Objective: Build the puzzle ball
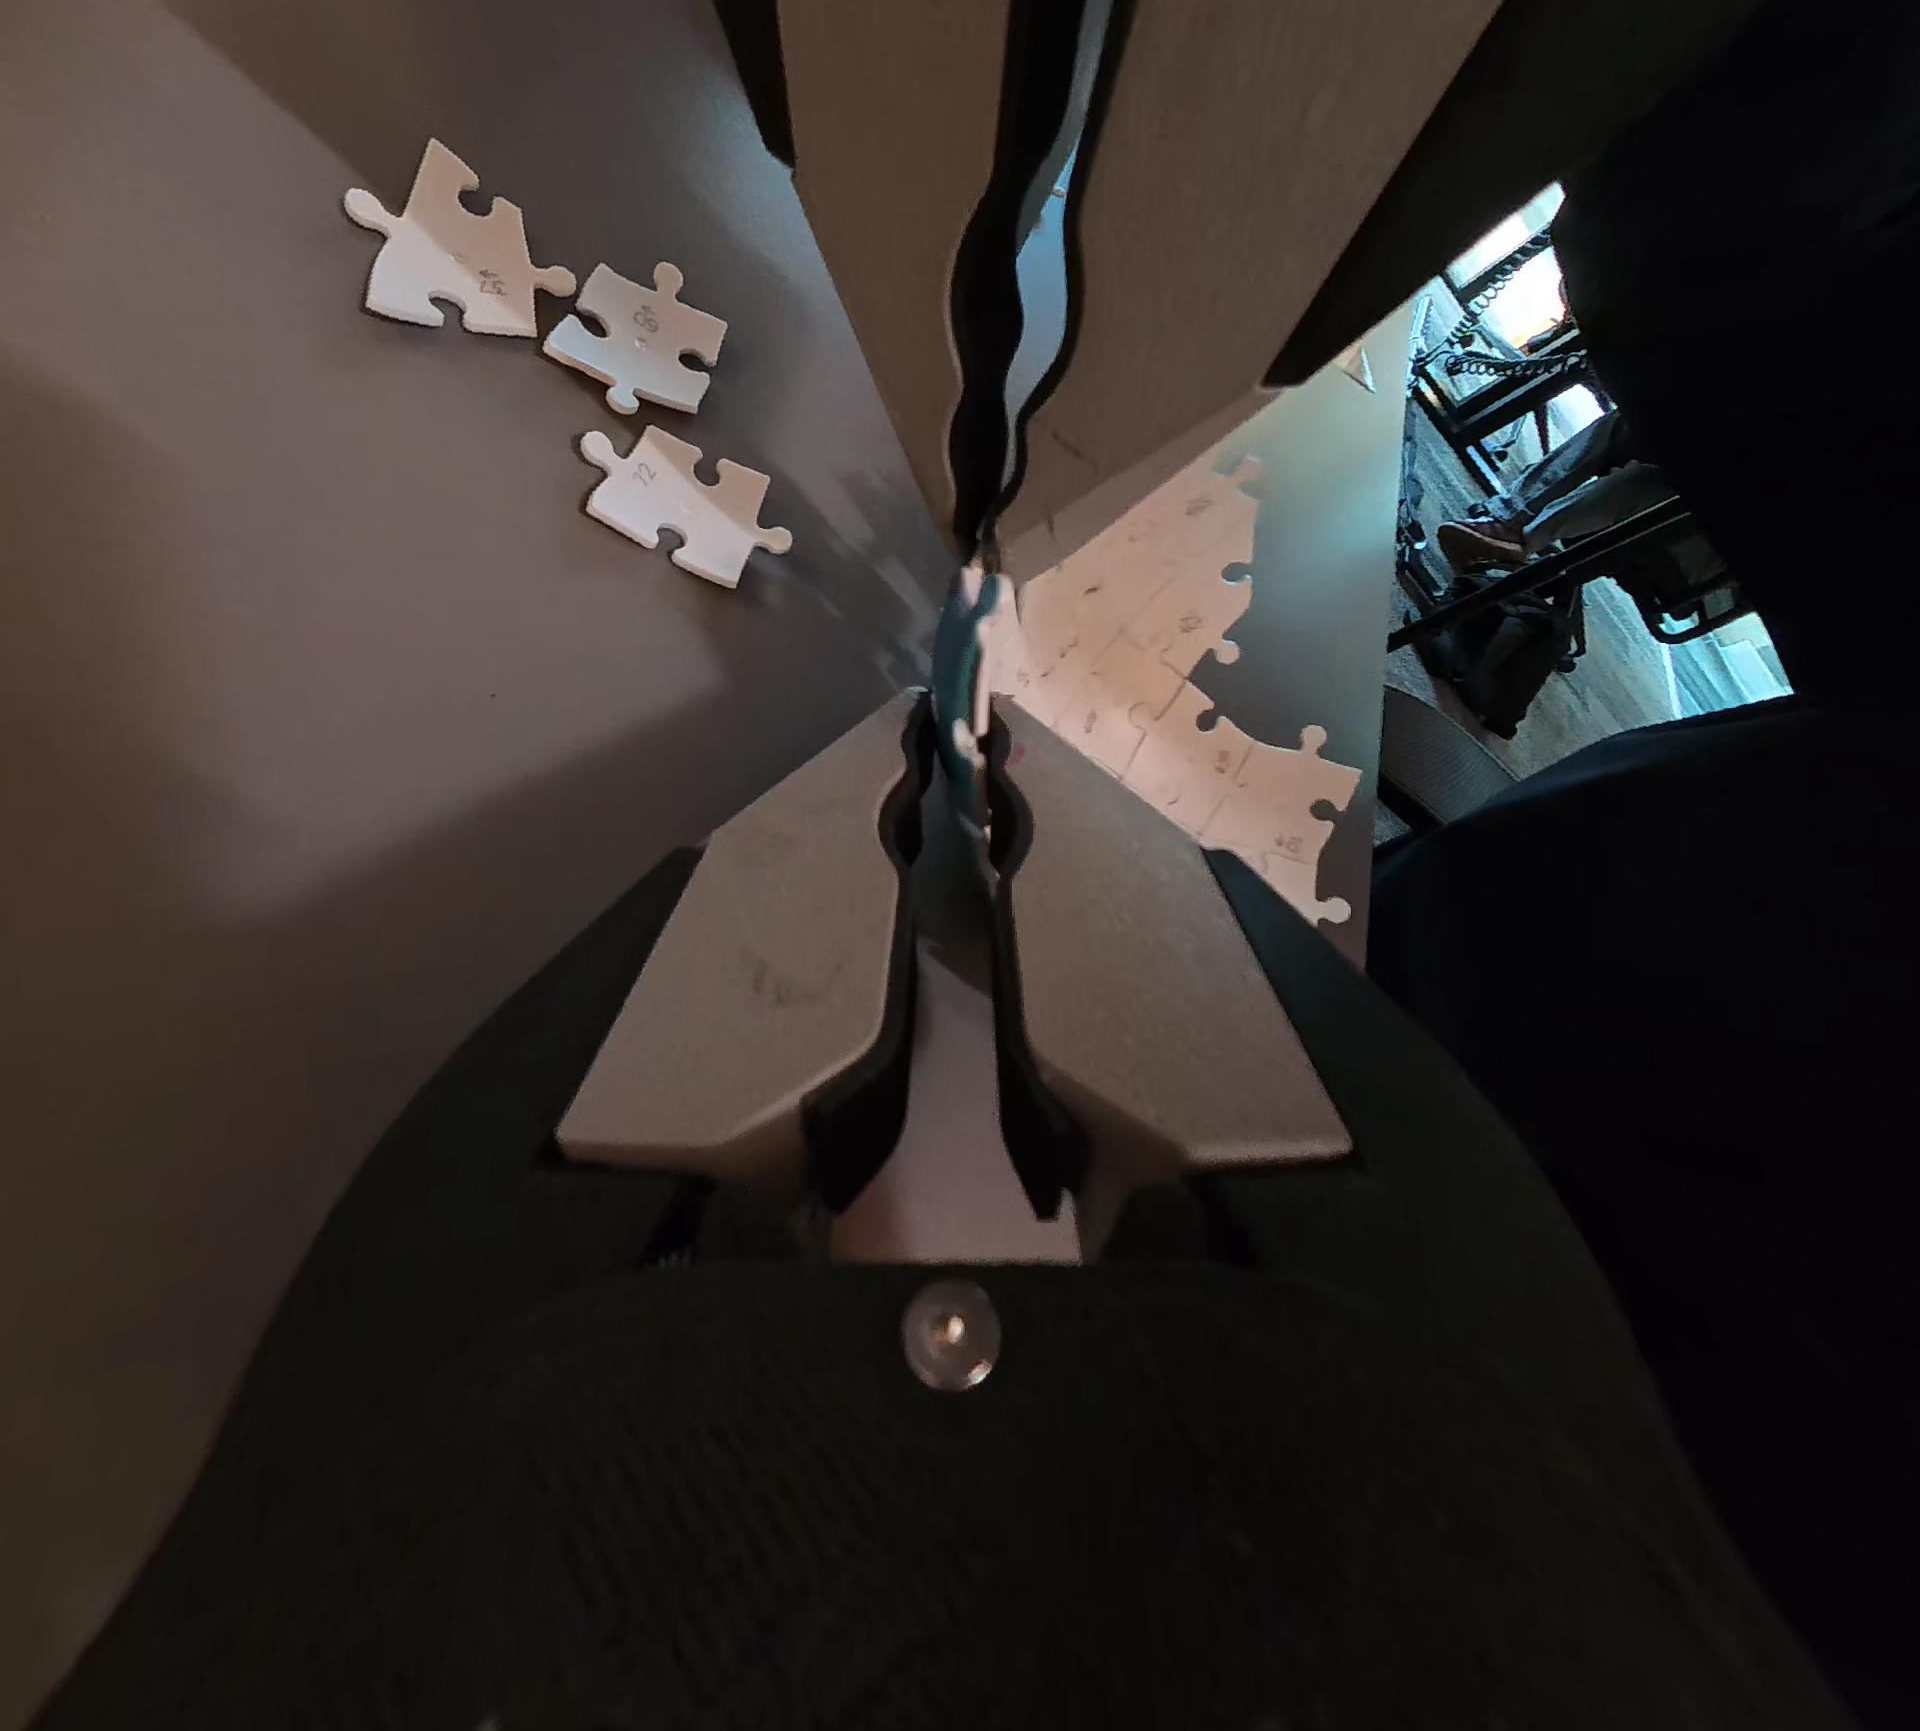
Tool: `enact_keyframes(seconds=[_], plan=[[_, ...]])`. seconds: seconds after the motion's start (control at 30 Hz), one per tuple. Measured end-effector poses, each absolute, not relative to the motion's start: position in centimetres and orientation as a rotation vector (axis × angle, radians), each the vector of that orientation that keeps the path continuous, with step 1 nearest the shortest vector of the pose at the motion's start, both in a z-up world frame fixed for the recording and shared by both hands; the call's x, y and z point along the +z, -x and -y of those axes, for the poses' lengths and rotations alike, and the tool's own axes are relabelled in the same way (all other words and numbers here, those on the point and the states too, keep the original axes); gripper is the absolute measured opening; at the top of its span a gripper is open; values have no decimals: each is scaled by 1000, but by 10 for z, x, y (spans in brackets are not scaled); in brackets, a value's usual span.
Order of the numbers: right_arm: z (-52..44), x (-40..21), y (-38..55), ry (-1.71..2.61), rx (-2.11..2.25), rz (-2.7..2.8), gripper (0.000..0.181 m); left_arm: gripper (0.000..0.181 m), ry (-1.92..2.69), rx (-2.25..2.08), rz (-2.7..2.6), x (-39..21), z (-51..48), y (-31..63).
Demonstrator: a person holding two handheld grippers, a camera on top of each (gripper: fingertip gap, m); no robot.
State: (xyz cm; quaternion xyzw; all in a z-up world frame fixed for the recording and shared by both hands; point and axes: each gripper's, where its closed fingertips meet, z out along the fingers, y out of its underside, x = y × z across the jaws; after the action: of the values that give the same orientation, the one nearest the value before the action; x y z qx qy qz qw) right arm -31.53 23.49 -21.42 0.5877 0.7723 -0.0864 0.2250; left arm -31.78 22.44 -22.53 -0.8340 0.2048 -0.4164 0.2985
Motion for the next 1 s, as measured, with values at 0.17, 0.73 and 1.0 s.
enact_keyframes(seconds=[0.17, 0.73, 1.0], plan=[[-233, -215, 314, -1616, -251, -2136, 0, 5, 2212, -1113, -549, -225, -223, 317], [-234, -218, 302, -1635, -256, -2090, 0, 4, 2220, -1146, -526, -225, -225, 310], [-237, -219, 299, -1677, -255, -2064, 0, 5, 2226, -1142, -527, -225, -225, 310]])
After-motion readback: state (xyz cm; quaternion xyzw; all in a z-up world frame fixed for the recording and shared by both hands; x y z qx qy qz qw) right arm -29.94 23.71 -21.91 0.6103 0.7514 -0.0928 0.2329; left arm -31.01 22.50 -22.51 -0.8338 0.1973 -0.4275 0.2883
